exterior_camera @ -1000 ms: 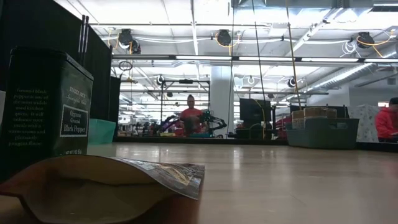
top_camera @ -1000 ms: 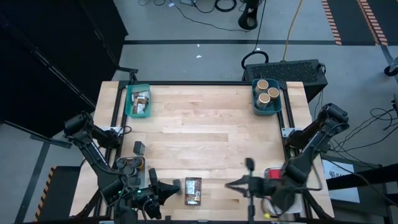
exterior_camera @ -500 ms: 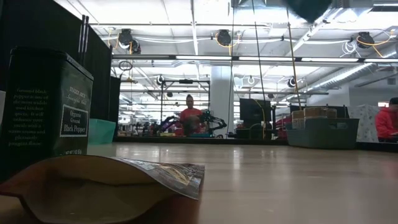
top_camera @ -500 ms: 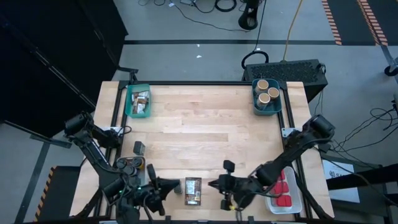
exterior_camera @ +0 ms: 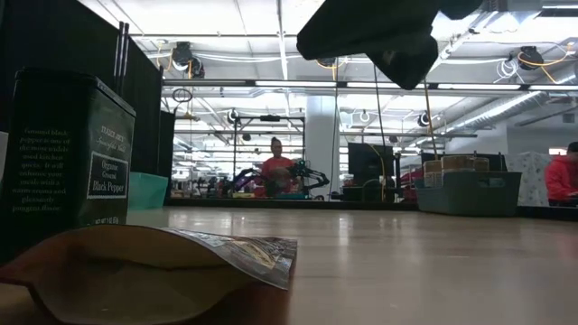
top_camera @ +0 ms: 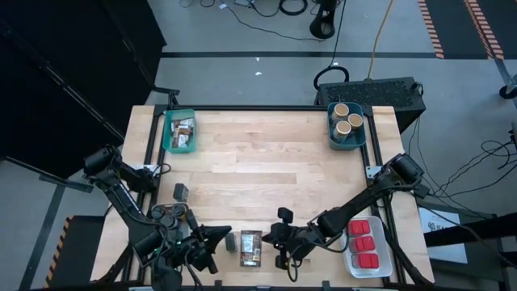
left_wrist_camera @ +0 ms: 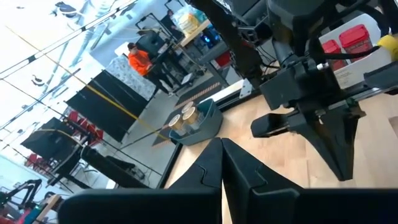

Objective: Sort spices by type
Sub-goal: Put the brown seasoning pack into the light green bin

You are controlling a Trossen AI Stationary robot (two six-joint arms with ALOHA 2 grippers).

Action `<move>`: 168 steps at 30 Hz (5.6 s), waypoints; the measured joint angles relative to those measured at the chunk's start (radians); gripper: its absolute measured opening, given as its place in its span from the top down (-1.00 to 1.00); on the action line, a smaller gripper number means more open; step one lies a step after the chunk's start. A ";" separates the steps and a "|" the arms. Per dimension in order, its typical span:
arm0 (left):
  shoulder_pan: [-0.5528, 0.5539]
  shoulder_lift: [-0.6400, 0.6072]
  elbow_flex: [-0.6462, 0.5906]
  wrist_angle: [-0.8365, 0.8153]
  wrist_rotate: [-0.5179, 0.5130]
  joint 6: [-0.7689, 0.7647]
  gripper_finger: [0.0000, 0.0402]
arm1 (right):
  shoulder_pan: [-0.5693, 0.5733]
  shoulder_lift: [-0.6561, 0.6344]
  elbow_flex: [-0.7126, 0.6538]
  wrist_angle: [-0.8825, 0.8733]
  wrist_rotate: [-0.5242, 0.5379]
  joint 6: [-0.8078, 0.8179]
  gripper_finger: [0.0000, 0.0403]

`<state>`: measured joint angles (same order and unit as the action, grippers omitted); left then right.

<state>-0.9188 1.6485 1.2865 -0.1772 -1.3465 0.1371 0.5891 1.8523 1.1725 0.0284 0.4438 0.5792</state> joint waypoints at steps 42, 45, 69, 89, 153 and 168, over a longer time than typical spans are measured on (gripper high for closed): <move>0.000 0.000 0.000 0.002 0.007 -0.002 0.97 | -0.001 0.081 0.001 0.030 0.020 -0.093 1.00; 0.000 0.000 0.000 0.002 0.007 -0.002 0.97 | -0.002 0.123 0.001 0.048 0.023 -0.071 0.99; 0.000 0.000 0.000 0.001 0.007 -0.002 0.97 | -0.074 0.308 0.002 0.238 0.007 0.054 -0.31; 0.008 0.000 0.000 0.000 0.007 -0.002 0.97 | -0.088 0.334 0.003 0.198 -0.027 0.077 0.74; 0.494 -0.190 -0.477 0.471 0.623 -0.184 0.01 | -0.170 -0.485 -0.547 0.663 0.281 -1.077 1.00; 0.578 -0.178 -0.476 0.589 0.871 -0.184 0.01 | -0.156 -0.480 -0.547 0.668 0.287 -1.033 1.00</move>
<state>-0.3406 1.4708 0.8108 0.4121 -0.4751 -0.0467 0.4328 1.3724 0.6254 0.6964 0.7303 -0.4542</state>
